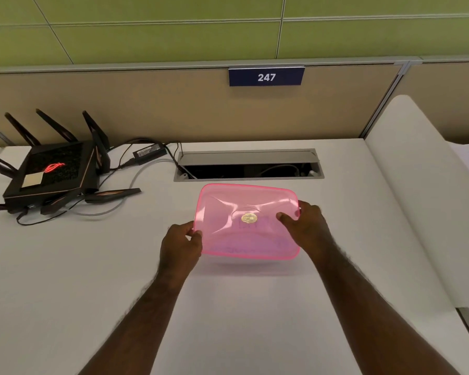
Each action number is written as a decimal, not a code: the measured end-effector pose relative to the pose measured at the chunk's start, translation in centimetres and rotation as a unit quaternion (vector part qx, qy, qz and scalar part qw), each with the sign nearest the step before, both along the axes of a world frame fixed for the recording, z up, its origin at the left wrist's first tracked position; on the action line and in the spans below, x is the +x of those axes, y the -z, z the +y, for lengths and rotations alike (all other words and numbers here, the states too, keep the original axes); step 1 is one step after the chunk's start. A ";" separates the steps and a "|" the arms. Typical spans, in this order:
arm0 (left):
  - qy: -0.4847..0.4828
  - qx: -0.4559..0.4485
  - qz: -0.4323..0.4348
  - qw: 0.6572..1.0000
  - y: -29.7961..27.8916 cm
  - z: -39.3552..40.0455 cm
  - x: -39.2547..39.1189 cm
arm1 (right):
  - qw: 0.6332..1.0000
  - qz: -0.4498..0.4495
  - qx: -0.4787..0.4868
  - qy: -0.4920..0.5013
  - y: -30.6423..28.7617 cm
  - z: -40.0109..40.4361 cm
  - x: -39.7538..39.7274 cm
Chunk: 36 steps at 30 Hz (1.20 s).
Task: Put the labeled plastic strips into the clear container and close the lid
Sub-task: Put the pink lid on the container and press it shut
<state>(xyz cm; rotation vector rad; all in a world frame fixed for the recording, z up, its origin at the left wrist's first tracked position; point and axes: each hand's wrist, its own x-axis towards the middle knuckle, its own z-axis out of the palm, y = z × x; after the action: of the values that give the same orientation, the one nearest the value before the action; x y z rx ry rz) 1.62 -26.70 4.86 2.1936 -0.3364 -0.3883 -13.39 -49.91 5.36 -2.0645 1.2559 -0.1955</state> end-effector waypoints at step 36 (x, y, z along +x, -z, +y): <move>-0.046 0.016 0.153 0.987 -0.2 -8.9 7.4 | 0.969 -0.059 0.238 0.011 -0.2 -3.5 2.8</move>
<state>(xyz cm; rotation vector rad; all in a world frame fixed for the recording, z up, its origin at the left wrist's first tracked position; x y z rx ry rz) 9.04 -35.60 5.08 2.1301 -0.0600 -0.6721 -10.61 -53.39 5.54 -1.6032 1.1239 -0.0203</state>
